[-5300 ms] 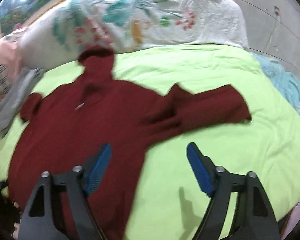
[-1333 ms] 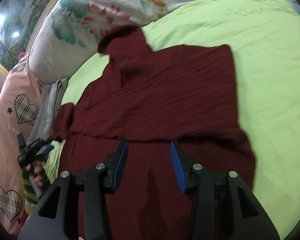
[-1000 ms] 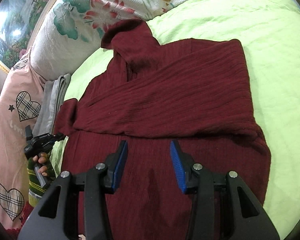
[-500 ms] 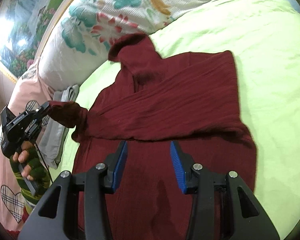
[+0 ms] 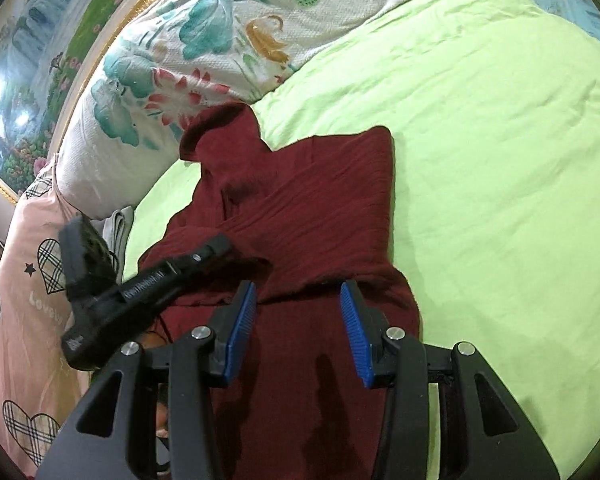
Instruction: Fold large clothes
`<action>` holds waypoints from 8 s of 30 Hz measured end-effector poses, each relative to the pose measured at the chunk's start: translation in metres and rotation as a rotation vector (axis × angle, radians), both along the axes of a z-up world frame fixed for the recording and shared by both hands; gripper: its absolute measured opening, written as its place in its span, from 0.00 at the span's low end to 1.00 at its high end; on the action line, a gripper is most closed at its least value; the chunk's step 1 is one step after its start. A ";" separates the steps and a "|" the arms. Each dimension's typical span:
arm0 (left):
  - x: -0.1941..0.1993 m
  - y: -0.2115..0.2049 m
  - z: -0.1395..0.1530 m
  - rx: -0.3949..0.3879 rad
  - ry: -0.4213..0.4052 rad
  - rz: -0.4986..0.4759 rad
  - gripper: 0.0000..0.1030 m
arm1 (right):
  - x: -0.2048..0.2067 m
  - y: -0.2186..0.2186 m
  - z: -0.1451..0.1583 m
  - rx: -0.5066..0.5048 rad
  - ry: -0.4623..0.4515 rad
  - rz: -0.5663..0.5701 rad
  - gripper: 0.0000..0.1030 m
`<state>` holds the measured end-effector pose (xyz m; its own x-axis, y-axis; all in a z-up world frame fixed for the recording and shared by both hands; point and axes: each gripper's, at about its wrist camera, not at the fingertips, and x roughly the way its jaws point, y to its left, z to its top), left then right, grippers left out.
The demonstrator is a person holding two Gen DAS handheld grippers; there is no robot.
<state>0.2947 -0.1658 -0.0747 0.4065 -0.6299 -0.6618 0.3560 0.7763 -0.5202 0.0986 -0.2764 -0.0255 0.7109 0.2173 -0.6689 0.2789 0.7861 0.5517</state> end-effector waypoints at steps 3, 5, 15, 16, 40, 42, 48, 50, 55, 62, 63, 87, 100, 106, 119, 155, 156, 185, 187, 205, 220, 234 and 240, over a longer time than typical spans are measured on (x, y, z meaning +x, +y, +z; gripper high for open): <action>-0.007 0.012 -0.008 0.013 0.027 -0.011 0.16 | 0.010 0.007 -0.004 0.013 0.013 0.012 0.49; -0.013 0.027 -0.009 0.013 0.036 -0.017 0.26 | 0.019 0.014 -0.005 0.024 0.014 0.028 0.63; -0.027 0.206 0.004 0.240 -0.041 0.384 0.34 | 0.087 0.040 -0.020 0.095 0.060 0.129 0.63; -0.025 0.224 0.004 0.276 -0.048 0.443 0.34 | 0.094 0.039 -0.026 0.109 0.085 0.124 0.63; 0.017 0.283 -0.032 0.296 0.041 0.590 0.36 | 0.095 0.033 0.010 0.041 -0.203 -0.045 0.04; 0.016 0.280 -0.032 0.317 0.029 0.597 0.36 | 0.096 0.029 -0.002 0.045 -0.135 -0.013 0.04; 0.010 0.292 -0.031 0.278 0.037 0.616 0.36 | 0.092 0.023 -0.044 0.059 0.091 -0.007 0.09; 0.006 0.292 -0.028 0.298 0.032 0.591 0.37 | 0.078 0.015 -0.038 0.039 0.083 -0.063 0.12; -0.011 0.308 -0.022 0.373 0.033 0.627 0.34 | 0.063 0.012 -0.005 -0.040 -0.008 -0.088 0.13; -0.009 0.301 0.001 0.244 0.029 0.588 0.36 | 0.112 0.038 -0.025 0.011 0.065 0.139 0.40; -0.007 0.294 0.005 0.251 0.022 0.572 0.37 | 0.116 0.036 -0.034 -0.019 0.121 0.123 0.40; 0.146 0.171 0.048 0.243 -0.013 0.386 0.54 | 0.333 0.066 0.027 -0.245 -0.049 0.318 0.64; 0.253 0.137 0.020 0.254 0.016 0.328 0.54 | 0.445 0.067 -0.028 -0.239 -0.009 0.437 0.04; 0.266 0.099 0.011 0.271 -0.002 0.238 0.54 | 0.415 0.001 -0.018 -0.130 -0.061 0.298 0.04; 0.311 0.068 -0.002 0.255 -0.029 0.176 0.53 | 0.380 -0.087 -0.016 -0.251 0.047 0.052 0.03; 0.060 0.160 0.023 0.244 -0.158 0.042 0.02 | 0.157 0.040 0.033 -0.306 -0.104 0.433 0.04; 0.052 0.160 0.014 0.261 -0.147 0.038 0.03 | 0.151 0.044 0.028 -0.309 -0.095 0.441 0.04; 0.061 0.206 -0.019 -0.209 0.307 0.088 0.21 | 0.208 0.078 -0.005 -0.283 0.018 0.519 0.45; 0.067 0.204 -0.023 -0.188 0.334 0.092 0.21 | 0.203 0.079 -0.003 -0.285 0.009 0.535 0.04; 0.022 0.236 -0.015 -0.298 0.358 0.112 0.33 | 0.031 0.111 -0.003 -0.206 -0.084 0.779 0.56; 0.071 0.165 -0.023 -0.044 0.595 0.090 0.30 | 0.079 0.058 -0.017 -0.025 0.186 0.280 0.20; 0.028 0.227 0.036 -0.456 0.123 -0.012 0.00 | 0.056 0.010 0.007 0.323 -0.317 0.166 0.03; 0.030 0.207 -0.002 -0.336 0.328 -0.031 0.06 | 0.051 0.028 -0.014 0.246 -0.209 0.215 0.03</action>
<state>0.3244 0.0408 -0.0766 0.1874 -0.8401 -0.5091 0.1514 0.5368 -0.8300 0.1493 -0.2484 -0.0396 0.7471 0.5120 -0.4240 -0.0164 0.6518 0.7582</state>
